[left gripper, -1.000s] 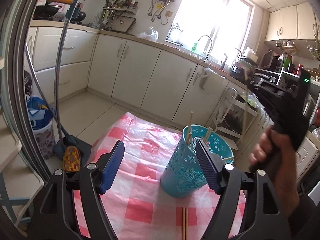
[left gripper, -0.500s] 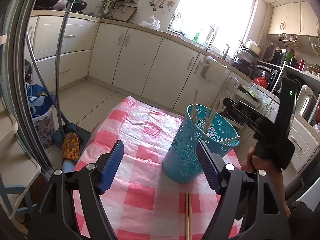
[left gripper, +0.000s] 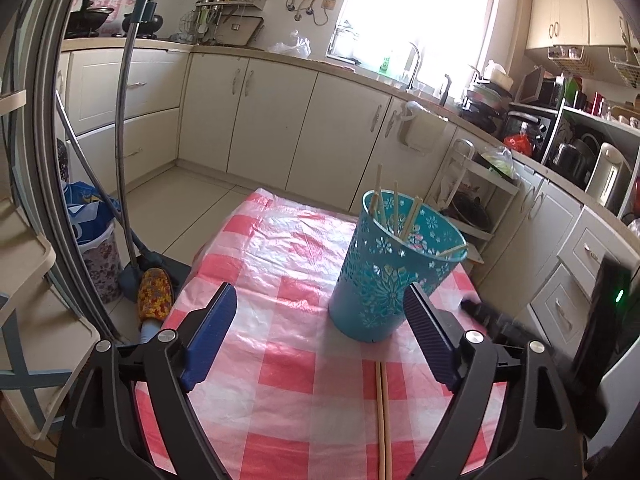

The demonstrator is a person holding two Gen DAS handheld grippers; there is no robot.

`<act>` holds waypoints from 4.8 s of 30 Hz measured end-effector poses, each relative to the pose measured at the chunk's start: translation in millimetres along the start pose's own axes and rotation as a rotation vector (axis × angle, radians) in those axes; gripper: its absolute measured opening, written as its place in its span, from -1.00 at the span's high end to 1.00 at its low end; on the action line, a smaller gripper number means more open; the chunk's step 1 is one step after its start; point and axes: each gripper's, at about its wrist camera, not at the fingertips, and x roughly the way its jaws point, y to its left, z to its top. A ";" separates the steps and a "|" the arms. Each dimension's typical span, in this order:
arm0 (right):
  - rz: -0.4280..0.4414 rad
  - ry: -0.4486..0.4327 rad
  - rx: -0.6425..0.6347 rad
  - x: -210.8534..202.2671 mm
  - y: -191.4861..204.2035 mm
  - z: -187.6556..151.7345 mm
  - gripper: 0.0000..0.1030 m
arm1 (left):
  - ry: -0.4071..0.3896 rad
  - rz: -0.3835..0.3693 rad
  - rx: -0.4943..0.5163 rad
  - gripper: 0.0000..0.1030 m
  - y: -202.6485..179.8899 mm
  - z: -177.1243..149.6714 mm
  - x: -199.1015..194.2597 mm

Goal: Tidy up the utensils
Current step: 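Open the right gripper over the bin and return it to the cloth, then lower the left gripper around a loose chopstick and close on it, then lift the chopstick over the teal bin and open the left gripper, then close the right gripper on the last chopstick and carry it over the bin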

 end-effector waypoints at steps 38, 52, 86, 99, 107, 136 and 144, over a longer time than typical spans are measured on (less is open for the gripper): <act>-0.042 0.348 -0.101 37.3 -50.9 -56.2 0.84 | 0.461 0.043 0.305 -0.56 -75.1 -90.1 115.2; -0.044 0.331 -0.132 41.4 -49.2 -56.1 0.83 | 0.496 0.075 0.400 0.41 -86.1 -93.6 129.6; -0.079 0.313 -0.173 42.9 -39.7 -56.4 0.84 | -0.111 -0.320 0.059 0.91 -77.1 94.4 27.7; -0.057 0.315 -0.153 44.4 -45.0 -54.5 0.84 | -0.340 -0.125 -0.003 0.91 -97.5 123.7 98.7; -0.047 0.321 -0.143 45.9 -46.5 -52.8 0.83 | -0.289 -0.068 0.071 0.91 -100.9 111.7 125.6; 0.362 0.193 0.142 -5.2 -65.4 -23.1 0.88 | 0.034 0.025 -0.059 -0.43 31.4 -31.7 31.3; 0.522 -0.089 0.224 -39.5 -41.1 66.3 0.88 | 0.068 0.007 -0.064 -0.43 36.3 -43.5 22.3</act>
